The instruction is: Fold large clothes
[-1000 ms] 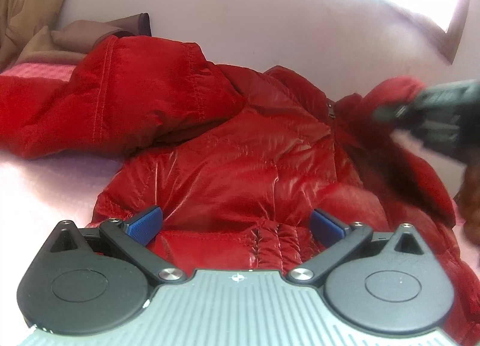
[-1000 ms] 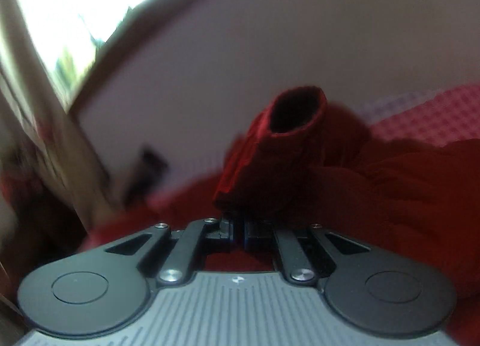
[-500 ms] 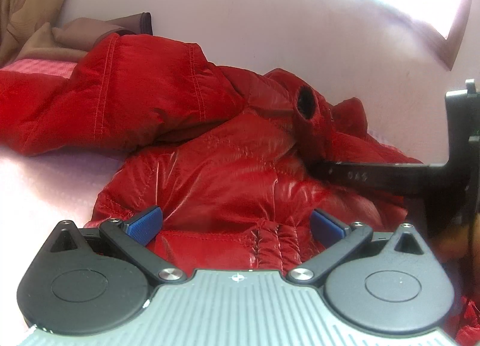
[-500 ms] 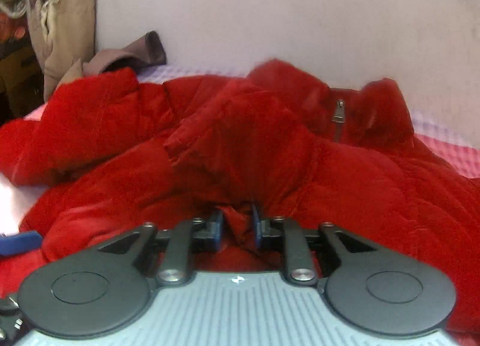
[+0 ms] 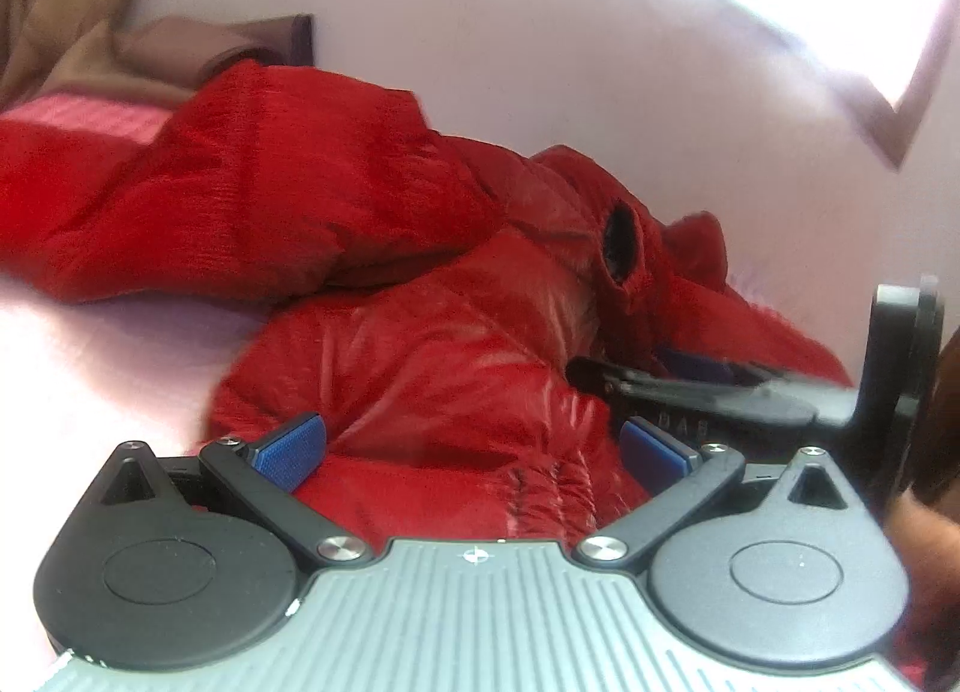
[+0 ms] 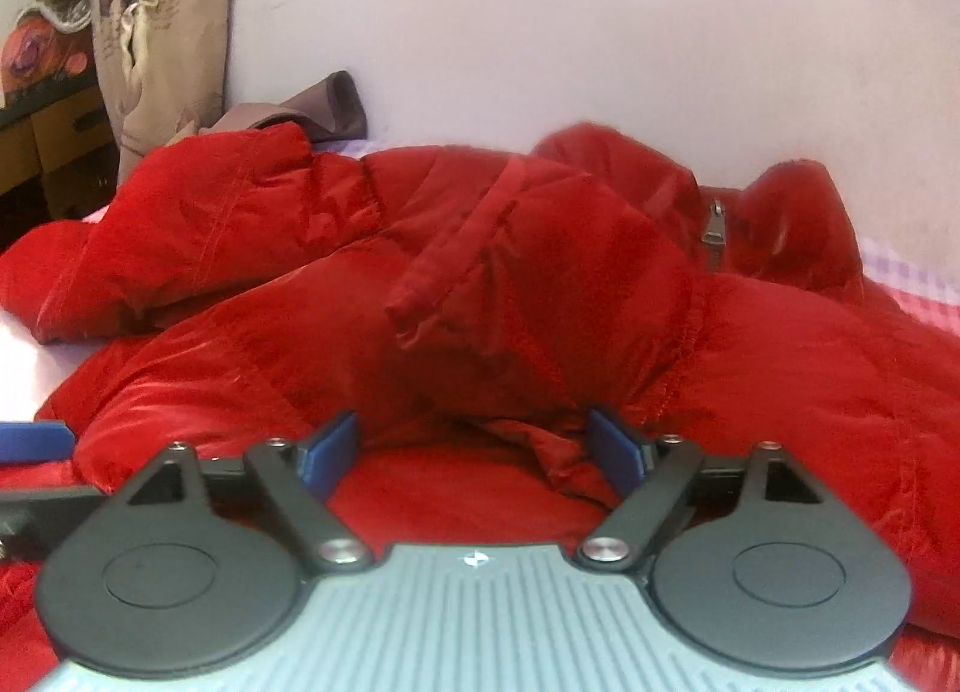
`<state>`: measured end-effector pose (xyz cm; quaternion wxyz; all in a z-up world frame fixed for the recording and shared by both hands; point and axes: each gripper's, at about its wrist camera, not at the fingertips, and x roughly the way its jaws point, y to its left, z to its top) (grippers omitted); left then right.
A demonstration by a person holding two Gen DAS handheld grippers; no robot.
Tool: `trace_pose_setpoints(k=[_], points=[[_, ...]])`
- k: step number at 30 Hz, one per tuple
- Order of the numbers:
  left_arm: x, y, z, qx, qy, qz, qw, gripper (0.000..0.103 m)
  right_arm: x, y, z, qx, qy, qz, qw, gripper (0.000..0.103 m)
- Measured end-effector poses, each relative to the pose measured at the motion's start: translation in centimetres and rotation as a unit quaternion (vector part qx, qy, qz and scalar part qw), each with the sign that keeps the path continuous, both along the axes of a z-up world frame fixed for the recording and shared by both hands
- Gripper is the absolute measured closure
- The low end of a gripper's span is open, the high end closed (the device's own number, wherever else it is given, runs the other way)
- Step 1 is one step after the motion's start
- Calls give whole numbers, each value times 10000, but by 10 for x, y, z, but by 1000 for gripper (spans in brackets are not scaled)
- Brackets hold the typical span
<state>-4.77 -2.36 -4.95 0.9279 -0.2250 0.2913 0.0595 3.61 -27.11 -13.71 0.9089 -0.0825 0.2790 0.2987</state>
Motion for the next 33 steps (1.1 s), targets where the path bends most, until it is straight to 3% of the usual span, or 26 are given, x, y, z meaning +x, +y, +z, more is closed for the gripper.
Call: trace_pose_setpoints(k=[2,8,14,16,20,23,25,26,29,33], points=[[-13,21,9,-260,-91,218,9994,0,-1,0,0,-25,-26,45,10000,15],[-55,119,34,-390,-41,1104,9931,0,0,-1,-1,-9,-15,121,9999,13],[-80,223,23,-972,337,1987,9746,3,0,-1,-1,-32,-35,123,9999,13],[-81,247,16,-1210,367,2073,9701,5,0,-1,-1,-32,-36,125,9999,13],[-77,270,19,-1187,289,2152,9689,9,0,-1,-1,-39,-43,127,9999,13],[-71,284,15,-1267,192,2224,9665,28,0,-1,-1,-47,-56,124,9999,13],[-66,287,13,-1124,244,2351,9652,72,0,-1,-1,-58,-71,123,9999,13],[-65,288,10,-1061,321,2373,9651,81,0,-1,-2,-57,-75,121,9999,13],[-68,293,8,-1077,278,2504,9617,91,0,-1,-2,-72,-85,119,9999,12],[-72,282,32,-640,109,2762,9589,98,2,-2,-2,-50,-35,119,9999,12]])
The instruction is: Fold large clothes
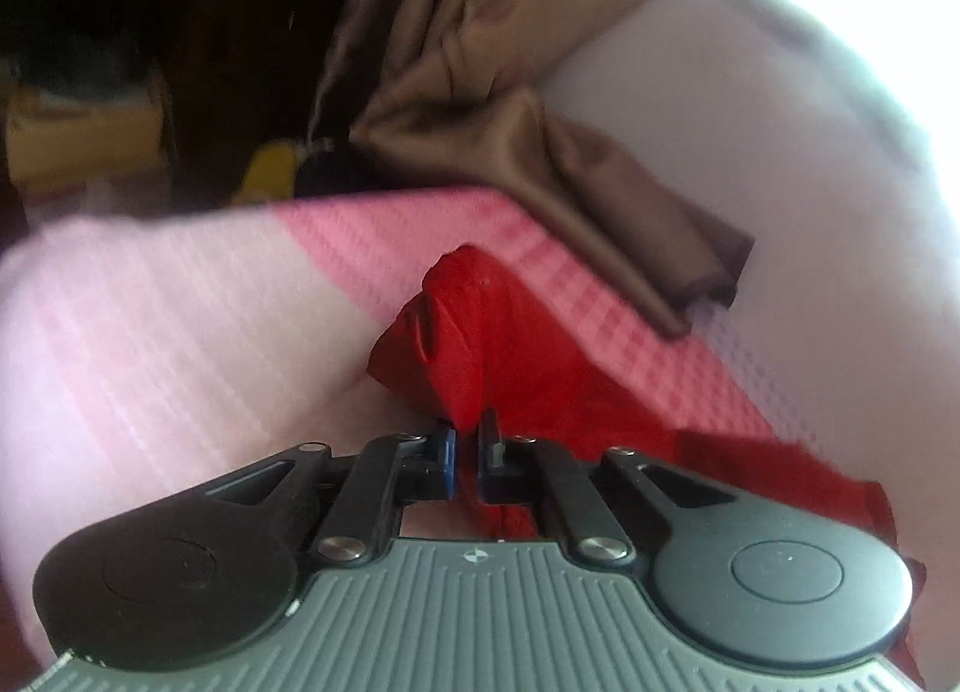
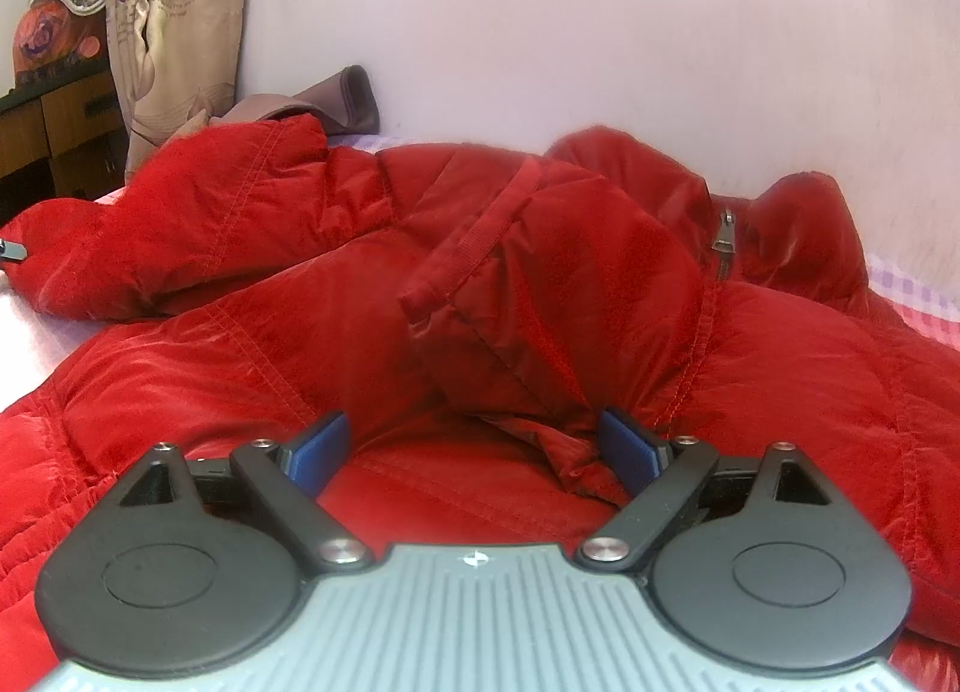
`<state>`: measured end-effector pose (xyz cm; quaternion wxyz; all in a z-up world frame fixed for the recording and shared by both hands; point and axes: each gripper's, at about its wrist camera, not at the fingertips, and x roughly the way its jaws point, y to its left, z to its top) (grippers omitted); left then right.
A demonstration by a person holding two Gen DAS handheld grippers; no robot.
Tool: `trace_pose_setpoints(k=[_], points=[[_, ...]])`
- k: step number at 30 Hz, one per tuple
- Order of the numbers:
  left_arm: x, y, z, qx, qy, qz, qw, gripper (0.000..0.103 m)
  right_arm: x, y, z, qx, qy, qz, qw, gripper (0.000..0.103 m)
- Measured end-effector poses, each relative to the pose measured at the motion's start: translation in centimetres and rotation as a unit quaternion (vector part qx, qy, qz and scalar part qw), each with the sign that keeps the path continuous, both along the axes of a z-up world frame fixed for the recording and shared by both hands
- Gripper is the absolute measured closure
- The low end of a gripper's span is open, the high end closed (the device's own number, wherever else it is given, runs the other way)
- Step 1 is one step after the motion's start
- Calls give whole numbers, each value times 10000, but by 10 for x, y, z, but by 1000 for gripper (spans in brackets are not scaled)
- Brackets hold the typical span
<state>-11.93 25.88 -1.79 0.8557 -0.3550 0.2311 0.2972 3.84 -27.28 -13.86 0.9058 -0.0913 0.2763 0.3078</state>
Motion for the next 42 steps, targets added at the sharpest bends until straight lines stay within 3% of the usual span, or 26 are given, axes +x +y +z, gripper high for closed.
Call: trace_pose_setpoints(k=[4,9,15,19,27,33,42], points=[[-5,-31,50,691,-248,-190,9971,98,0,-4,14,23,157,-52,9999,12],[-4,-85,117,1324,-731,-598,9867,98,-27,-40,59,746,103,5,9972,12],[15,-174,181,1839,-1266,-1347,9654,98,-67,-121,90,1849,309,-223,9820,8],[41,-235,201,2015,-1457,-1857,9506,98,-95,-163,87,1927,250,-434,9800,8],[110,-347,186,1829,-1219,-2854,9329,98,-138,-228,70,2125,108,-912,9728,8],[157,-416,141,1914,-867,-3471,9140,98,-157,-262,63,2197,-15,-1162,9686,7],[210,-469,59,1845,-218,-4162,8901,98,-160,-299,40,2727,195,-1457,9508,7]])
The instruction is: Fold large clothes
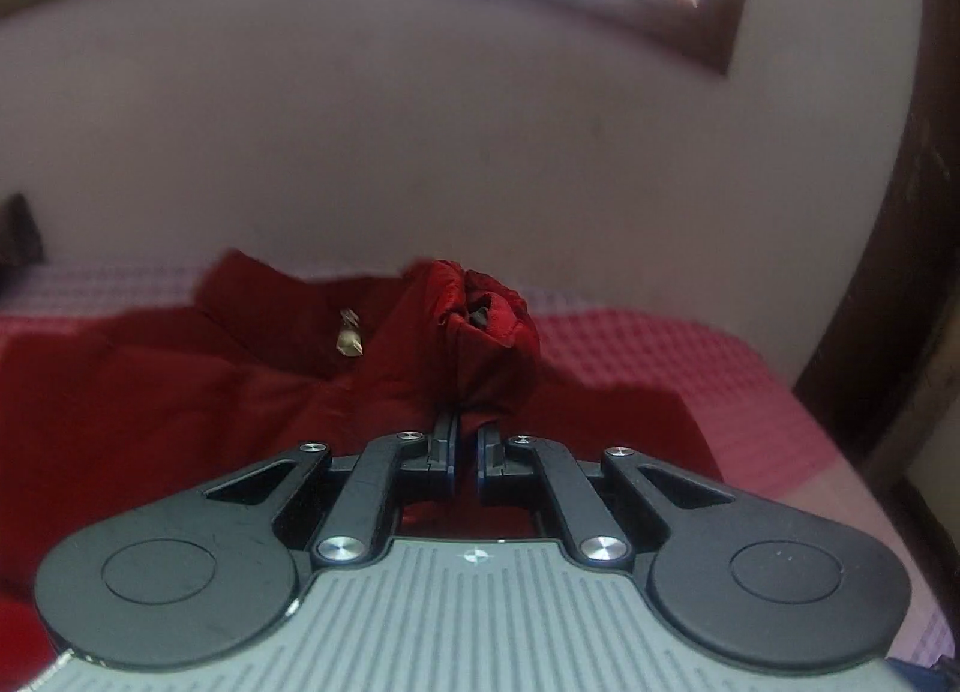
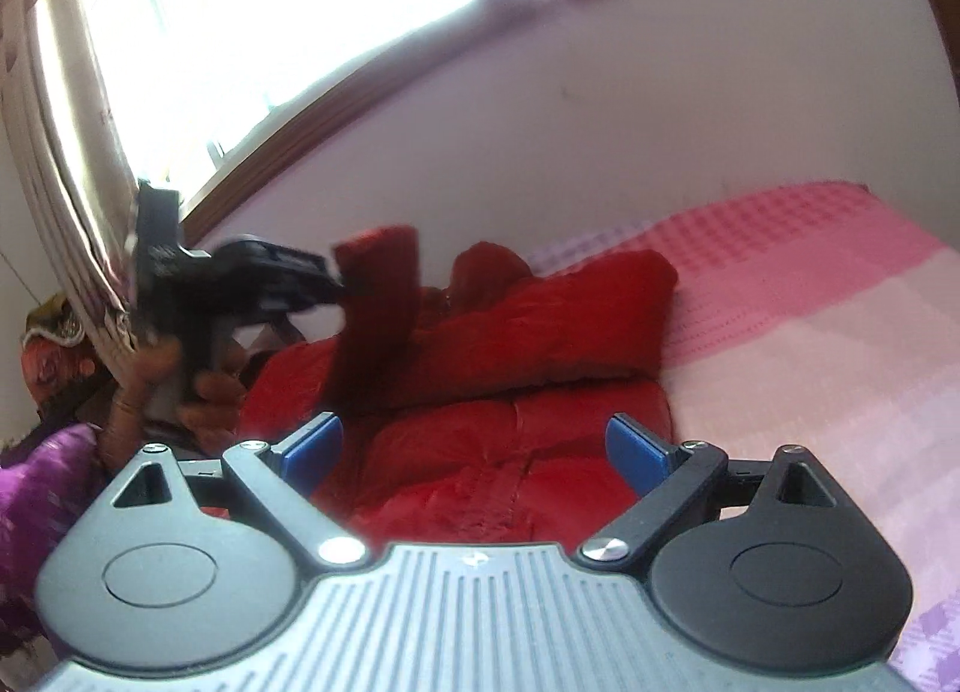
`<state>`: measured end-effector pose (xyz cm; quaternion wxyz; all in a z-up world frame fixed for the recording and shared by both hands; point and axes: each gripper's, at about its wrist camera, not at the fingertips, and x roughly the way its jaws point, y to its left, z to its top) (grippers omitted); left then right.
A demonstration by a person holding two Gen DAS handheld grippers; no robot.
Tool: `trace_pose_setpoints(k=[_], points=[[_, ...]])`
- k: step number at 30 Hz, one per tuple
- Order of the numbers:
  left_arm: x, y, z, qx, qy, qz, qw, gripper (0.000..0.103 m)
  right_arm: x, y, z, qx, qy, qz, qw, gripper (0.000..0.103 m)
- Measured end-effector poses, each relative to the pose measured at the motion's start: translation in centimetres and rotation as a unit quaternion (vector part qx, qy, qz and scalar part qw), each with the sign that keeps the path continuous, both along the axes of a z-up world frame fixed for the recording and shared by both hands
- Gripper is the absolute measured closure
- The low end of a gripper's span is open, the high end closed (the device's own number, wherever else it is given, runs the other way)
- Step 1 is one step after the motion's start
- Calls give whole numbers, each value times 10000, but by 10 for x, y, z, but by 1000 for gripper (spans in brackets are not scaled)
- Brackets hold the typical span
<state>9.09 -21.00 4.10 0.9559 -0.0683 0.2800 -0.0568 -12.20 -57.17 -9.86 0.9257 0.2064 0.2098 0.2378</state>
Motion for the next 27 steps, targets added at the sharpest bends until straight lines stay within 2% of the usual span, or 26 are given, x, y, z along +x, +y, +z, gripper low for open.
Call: trace_pose_setpoints(k=[8,11,14,15,16,18,22,24,27], points=[[22,-26,-31,180,176,-174,9995,97,0,-13,-12,255,129,-77,9996,7],[24,-31,-41,225,211,-242,9992,93,-3,-17,-15,349,179,-101,9992,7],[23,-35,-43,266,286,-423,9983,73,-3,-17,-18,363,278,-97,9989,7],[23,-36,-45,255,294,-537,9978,53,-1,-16,-20,366,311,-97,9988,7],[20,-38,-45,208,304,-644,9972,27,-1,-16,-21,375,339,-92,9987,7],[11,-38,-41,80,238,-742,9969,4,-2,-15,-23,371,378,-78,9986,7],[-5,-34,-27,43,89,-855,9963,3,-5,-13,-24,341,482,-137,9982,7],[-18,-21,-18,-146,121,-825,9964,3,-8,-14,-24,358,465,-168,9981,7],[-42,3,-7,-219,157,-666,9974,3,-20,-14,-18,302,323,-218,9988,7]])
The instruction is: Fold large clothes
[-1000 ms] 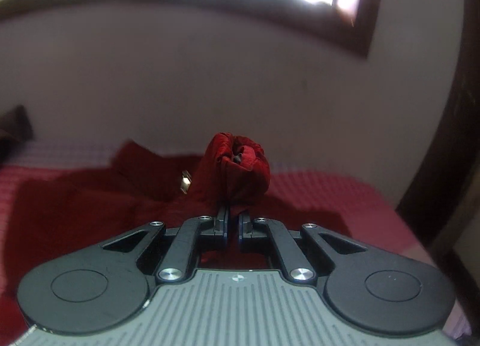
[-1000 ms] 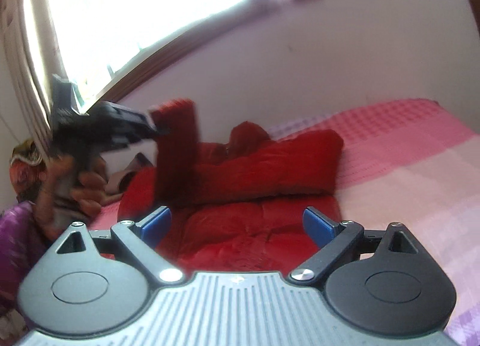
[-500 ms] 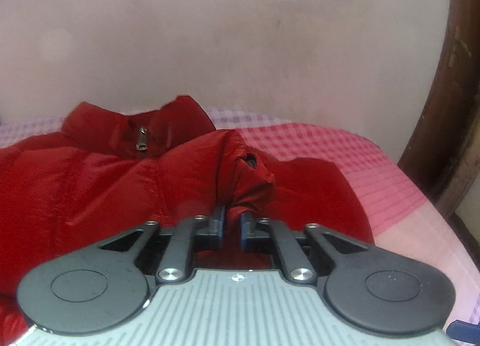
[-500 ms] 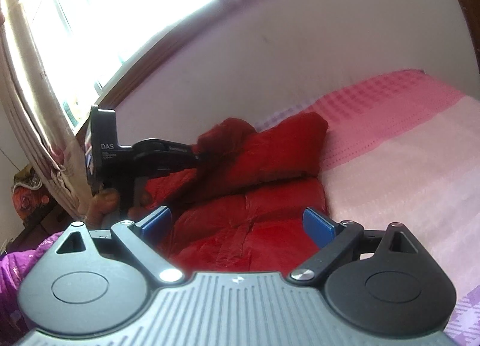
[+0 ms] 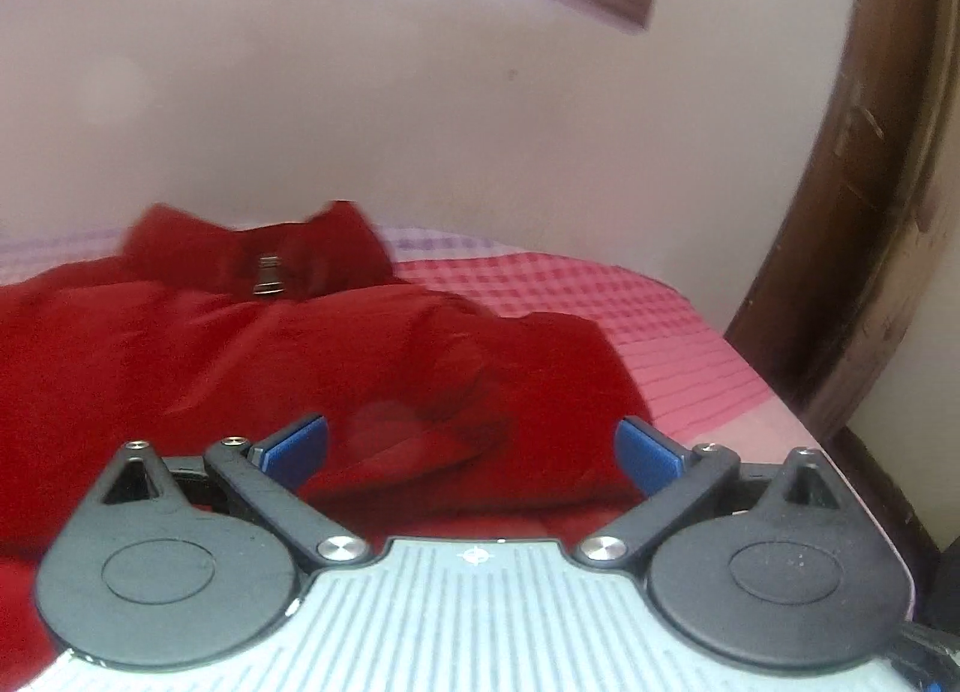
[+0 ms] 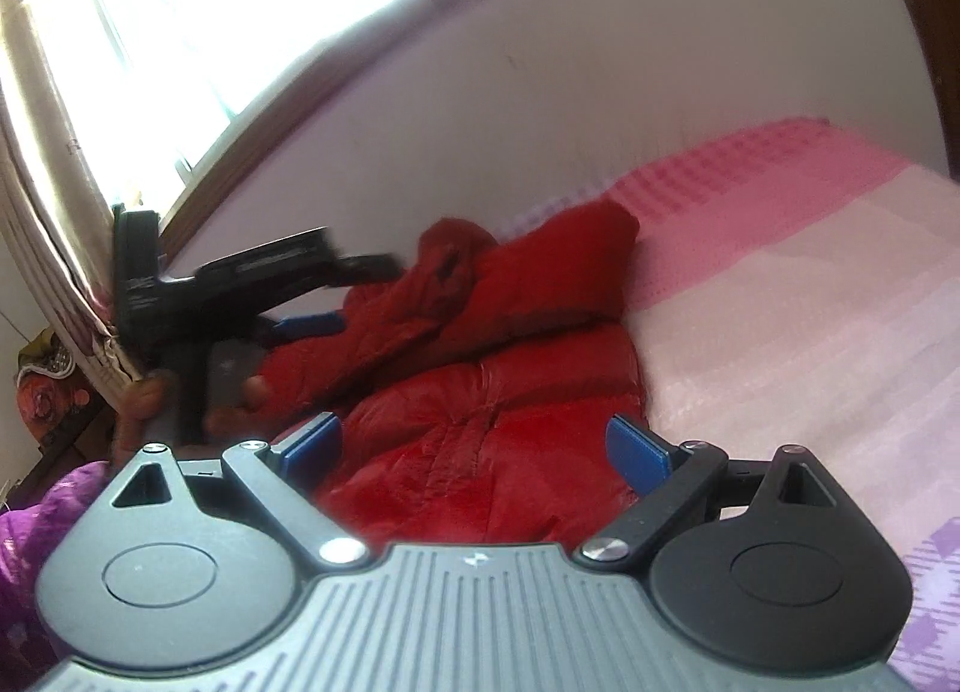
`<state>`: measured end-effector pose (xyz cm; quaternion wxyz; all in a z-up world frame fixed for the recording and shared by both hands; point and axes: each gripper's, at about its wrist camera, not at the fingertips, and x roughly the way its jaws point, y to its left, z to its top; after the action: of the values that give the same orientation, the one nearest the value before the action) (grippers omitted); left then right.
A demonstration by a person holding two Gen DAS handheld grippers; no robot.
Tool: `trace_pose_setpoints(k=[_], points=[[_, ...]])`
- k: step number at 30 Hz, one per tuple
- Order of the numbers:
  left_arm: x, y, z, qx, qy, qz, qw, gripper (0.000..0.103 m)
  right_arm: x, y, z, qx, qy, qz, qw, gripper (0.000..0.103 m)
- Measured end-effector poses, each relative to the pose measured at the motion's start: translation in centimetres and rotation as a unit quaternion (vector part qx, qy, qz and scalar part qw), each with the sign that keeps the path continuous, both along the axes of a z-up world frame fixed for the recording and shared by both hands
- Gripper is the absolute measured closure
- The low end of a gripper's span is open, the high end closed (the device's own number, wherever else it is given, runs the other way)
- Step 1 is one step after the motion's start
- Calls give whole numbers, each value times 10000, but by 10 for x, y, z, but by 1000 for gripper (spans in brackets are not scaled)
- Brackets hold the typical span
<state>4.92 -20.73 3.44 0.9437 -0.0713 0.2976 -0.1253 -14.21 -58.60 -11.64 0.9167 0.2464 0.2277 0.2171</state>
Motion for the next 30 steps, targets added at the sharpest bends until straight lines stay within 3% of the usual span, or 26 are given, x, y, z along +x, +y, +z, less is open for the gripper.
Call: trace_pose_setpoints(k=[3,13,19,21,30], points=[[-35,33,7,-44,22,78,10000,3,-13,-3,1,-82,16,-21,10000,7],[-130,90,-15,712,297,921,9928,1,-50,1,-23,-195,463,-122,9987,7],[-142,97,-31,1068,453,1235,9855,0,-56,24,-35,-447,818,-78,9956,7],[-144,97,-36,1117,524,1244,9845,0,-59,33,-37,-552,722,-61,9958,1],[-144,98,-60,1035,806,1143,9847,0,-74,66,-44,-1285,350,-387,9903,0]])
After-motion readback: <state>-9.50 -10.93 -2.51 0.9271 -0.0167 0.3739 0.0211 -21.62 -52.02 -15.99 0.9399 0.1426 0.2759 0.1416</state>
